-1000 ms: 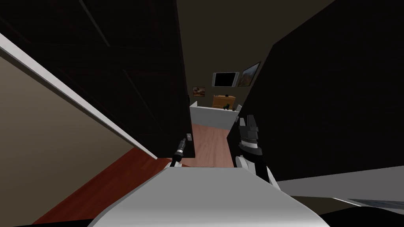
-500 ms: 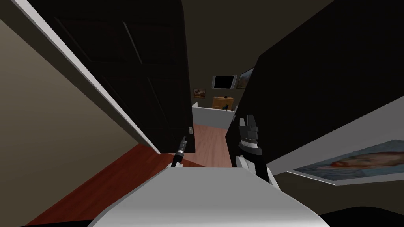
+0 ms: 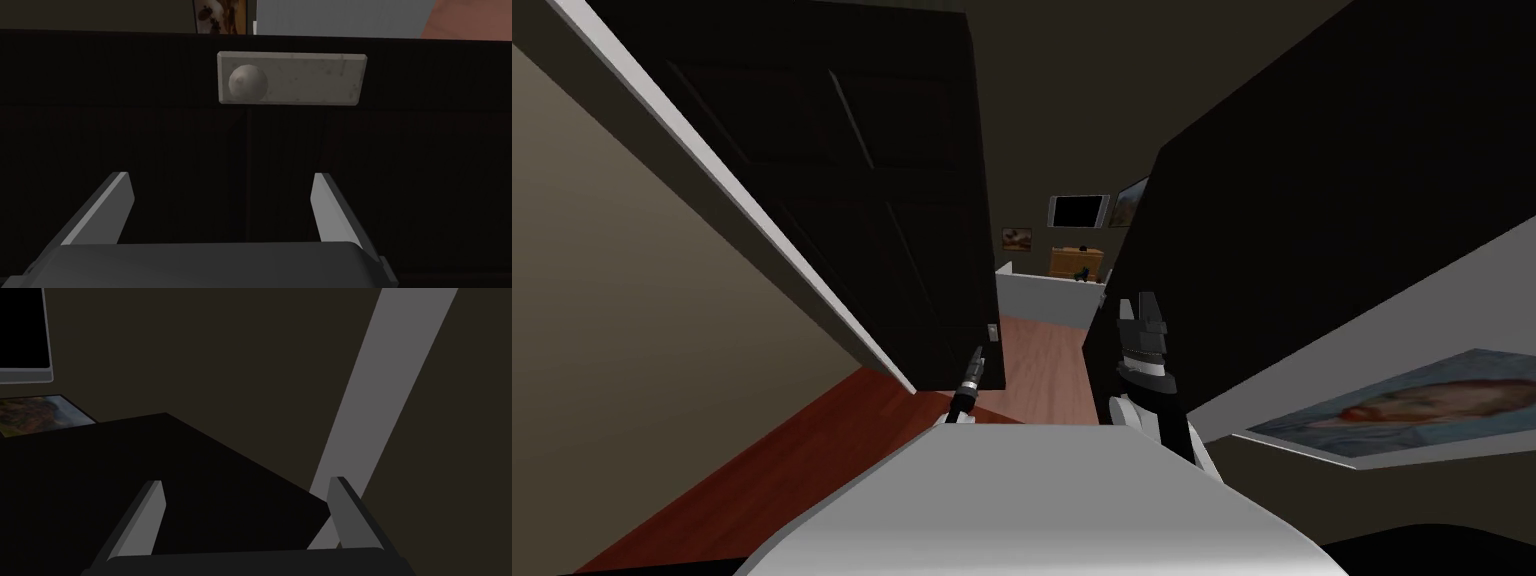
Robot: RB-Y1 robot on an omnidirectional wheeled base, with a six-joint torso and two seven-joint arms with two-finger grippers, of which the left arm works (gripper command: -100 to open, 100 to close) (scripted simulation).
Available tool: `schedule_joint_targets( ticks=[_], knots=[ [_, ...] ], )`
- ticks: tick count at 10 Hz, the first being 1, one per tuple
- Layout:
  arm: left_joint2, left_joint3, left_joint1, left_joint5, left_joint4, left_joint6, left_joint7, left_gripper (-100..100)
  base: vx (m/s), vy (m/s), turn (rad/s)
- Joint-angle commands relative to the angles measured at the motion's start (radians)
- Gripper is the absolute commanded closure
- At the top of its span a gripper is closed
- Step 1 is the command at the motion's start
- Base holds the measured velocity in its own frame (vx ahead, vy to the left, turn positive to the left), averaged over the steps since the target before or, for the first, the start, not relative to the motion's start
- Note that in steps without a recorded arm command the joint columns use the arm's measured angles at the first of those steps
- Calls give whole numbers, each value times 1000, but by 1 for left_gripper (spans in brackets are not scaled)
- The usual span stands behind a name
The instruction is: Push the door open
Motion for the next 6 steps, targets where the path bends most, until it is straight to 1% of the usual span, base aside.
schedule_joint_targets(
  ticks=[1,4,6],
  knots=[
    [3,3,-1,1,0,-1,-2,-100,215,2,-19],
    [1,10,-6,4,9,-8,-6,-100,205,14,-25],
    [-3,15,-9,5,14,-12,-8,-100,186,-16,-25]
  ],
)
